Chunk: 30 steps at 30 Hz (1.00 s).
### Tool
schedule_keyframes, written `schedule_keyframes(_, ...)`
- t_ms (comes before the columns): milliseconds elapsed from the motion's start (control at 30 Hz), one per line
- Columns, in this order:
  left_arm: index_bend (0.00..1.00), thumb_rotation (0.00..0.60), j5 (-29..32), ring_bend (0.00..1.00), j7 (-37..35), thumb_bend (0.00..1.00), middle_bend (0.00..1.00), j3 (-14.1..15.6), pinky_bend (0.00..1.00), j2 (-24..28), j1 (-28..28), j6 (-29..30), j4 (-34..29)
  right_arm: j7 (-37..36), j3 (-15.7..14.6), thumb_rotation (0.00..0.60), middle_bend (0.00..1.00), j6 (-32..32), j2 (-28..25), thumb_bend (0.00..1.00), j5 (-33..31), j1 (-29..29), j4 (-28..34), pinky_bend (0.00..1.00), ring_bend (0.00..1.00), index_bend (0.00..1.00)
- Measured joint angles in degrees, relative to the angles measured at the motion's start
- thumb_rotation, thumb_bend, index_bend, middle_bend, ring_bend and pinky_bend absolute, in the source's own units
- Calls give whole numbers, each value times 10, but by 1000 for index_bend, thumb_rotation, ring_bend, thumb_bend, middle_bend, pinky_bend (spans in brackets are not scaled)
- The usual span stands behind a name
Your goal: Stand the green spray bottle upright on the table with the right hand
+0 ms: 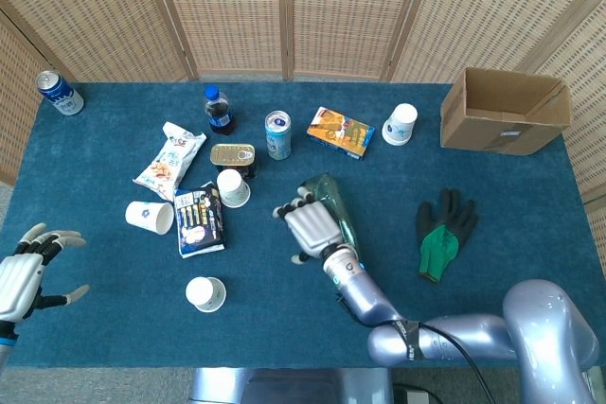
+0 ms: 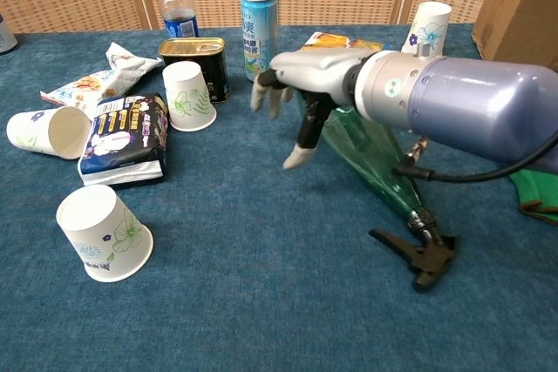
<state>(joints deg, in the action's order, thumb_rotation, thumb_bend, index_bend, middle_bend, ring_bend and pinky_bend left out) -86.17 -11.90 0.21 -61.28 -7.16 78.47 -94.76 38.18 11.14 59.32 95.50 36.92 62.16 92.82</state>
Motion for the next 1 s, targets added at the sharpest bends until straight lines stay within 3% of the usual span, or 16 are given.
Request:
schedule_keyframes(633,296,594,-11,218,-4,183,279,-1,50,0,-3,7,2,61,17,600,313,42,-15,115,-100,-19,-86,106,211,220)
schedule_keyframes(1000,297,596,-16,217,-5,183,279,-1,49,-2,-8,5,1,30,48,600,313,50,-45,110,-83,-35,-61,106,211,222)
